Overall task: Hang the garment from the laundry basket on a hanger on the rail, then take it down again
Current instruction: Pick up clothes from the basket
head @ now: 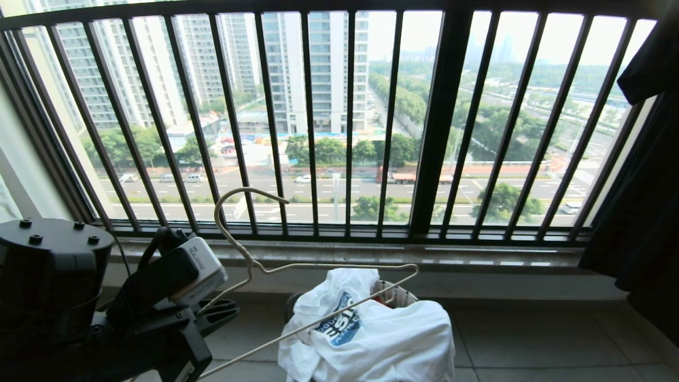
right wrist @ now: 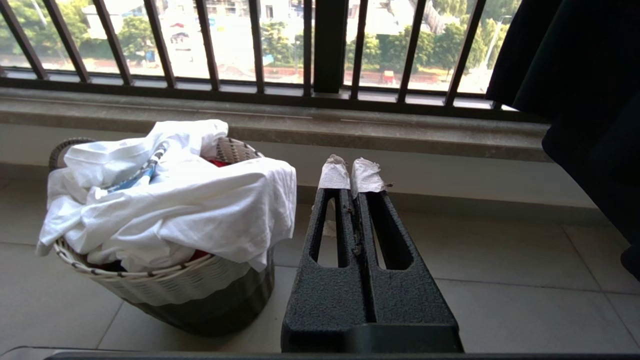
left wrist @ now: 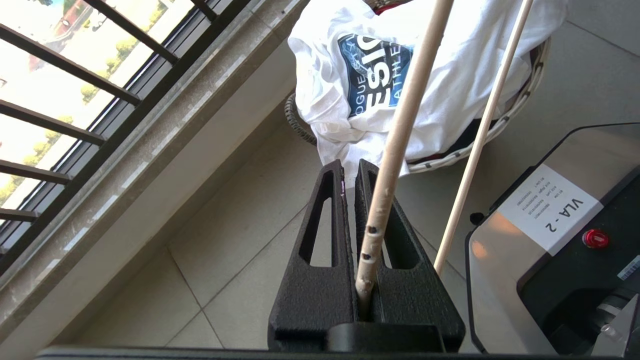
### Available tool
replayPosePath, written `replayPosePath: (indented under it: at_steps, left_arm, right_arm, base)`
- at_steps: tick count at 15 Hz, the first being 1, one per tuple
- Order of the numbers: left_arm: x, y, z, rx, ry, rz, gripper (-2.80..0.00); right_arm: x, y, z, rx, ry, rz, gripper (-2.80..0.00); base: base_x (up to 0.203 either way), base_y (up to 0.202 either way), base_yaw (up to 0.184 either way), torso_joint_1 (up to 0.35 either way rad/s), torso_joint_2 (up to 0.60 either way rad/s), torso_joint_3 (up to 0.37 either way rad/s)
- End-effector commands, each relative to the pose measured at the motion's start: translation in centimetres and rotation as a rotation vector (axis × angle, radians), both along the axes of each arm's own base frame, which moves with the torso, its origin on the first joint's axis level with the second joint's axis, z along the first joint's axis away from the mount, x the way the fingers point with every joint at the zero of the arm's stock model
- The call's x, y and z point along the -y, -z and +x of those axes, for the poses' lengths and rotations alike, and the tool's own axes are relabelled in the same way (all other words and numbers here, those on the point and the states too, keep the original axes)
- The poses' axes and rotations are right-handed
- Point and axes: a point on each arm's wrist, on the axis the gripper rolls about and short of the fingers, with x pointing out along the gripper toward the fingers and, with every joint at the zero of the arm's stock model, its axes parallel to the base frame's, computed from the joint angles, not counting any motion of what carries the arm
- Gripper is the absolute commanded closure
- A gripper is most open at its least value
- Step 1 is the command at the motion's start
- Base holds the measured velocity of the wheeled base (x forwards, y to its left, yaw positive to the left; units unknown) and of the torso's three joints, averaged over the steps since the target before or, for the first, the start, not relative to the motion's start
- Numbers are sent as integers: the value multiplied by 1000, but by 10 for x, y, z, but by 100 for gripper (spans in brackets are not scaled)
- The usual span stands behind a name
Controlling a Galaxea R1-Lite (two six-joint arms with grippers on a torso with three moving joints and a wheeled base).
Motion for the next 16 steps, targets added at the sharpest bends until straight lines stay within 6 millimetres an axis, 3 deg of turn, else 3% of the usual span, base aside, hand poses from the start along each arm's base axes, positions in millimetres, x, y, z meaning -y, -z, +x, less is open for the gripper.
replayPosePath:
  at_steps: [1,6,16]
  left_arm:
    - [0,0,0,3,1,5,0]
    - [-1,1,-1,3,2,11,0]
    - [-5,-6,-5,31,-7,-12,0]
  right_arm:
    - [0,0,0,-1,-1,-1,0]
    - [0,0,0,-1,-1,-1,0]
    - [0,0,0,-1,-1,-1,0]
  base:
    - [0,0,0,0,0,0]
    - [0,0,0,1,0,-20]
    - [0,0,0,2,2,-189]
